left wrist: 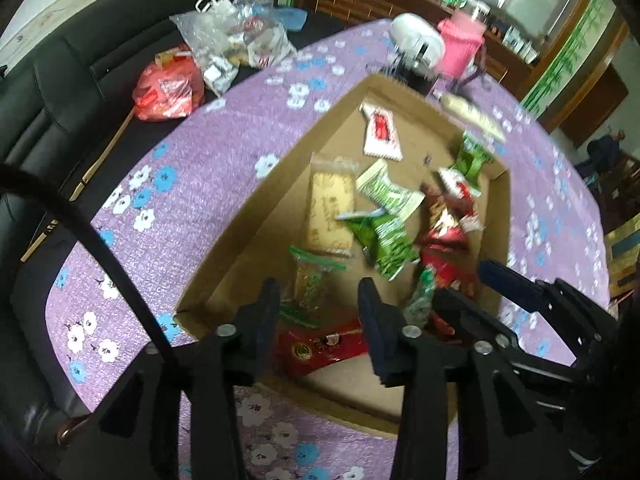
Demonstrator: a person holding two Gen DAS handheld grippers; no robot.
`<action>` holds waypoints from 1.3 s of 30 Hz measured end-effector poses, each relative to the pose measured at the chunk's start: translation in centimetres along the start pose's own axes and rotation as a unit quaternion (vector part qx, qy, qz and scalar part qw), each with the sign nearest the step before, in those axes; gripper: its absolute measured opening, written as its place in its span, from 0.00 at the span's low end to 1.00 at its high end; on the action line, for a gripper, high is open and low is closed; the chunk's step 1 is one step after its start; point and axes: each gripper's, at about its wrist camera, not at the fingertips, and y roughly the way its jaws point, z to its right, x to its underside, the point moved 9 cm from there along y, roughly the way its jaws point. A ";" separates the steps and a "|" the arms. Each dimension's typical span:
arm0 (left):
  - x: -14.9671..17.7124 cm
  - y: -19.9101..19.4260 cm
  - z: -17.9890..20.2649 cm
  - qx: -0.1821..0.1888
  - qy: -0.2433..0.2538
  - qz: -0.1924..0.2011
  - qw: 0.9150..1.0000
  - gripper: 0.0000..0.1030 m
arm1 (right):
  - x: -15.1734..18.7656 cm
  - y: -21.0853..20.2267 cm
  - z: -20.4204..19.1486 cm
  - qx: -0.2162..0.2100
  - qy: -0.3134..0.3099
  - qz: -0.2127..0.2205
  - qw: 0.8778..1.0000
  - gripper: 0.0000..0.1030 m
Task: Organize snacks
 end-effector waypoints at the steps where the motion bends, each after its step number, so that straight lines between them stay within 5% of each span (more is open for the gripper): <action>1: -0.1 -0.3 0.2 0.000 0.002 0.006 1.000 0.46 | 0.0 -0.5 0.3 0.002 0.007 0.004 1.000 0.54; 9: 0.4 -2.5 5.5 -0.007 0.058 0.056 0.997 0.51 | 2.1 -4.8 3.4 0.018 0.037 0.024 0.999 0.63; 12: 1.2 -3.2 9.0 -0.001 0.080 0.071 0.994 0.54 | 3.6 -6.7 5.4 0.022 0.052 0.033 0.998 0.75; 18: 4.2 -3.8 17.9 0.013 0.162 0.094 0.982 0.59 | 7.8 -10.9 10.7 0.041 0.092 0.044 0.994 0.76; 25: 7.4 -2.5 24.4 0.039 0.201 0.089 0.975 0.60 | 12.7 -13.8 16.2 0.072 0.141 0.044 0.986 0.77; 39: 10.8 2.3 26.9 0.012 0.218 0.079 0.973 0.60 | 20.1 -14.4 23.2 0.125 0.228 0.044 0.965 0.77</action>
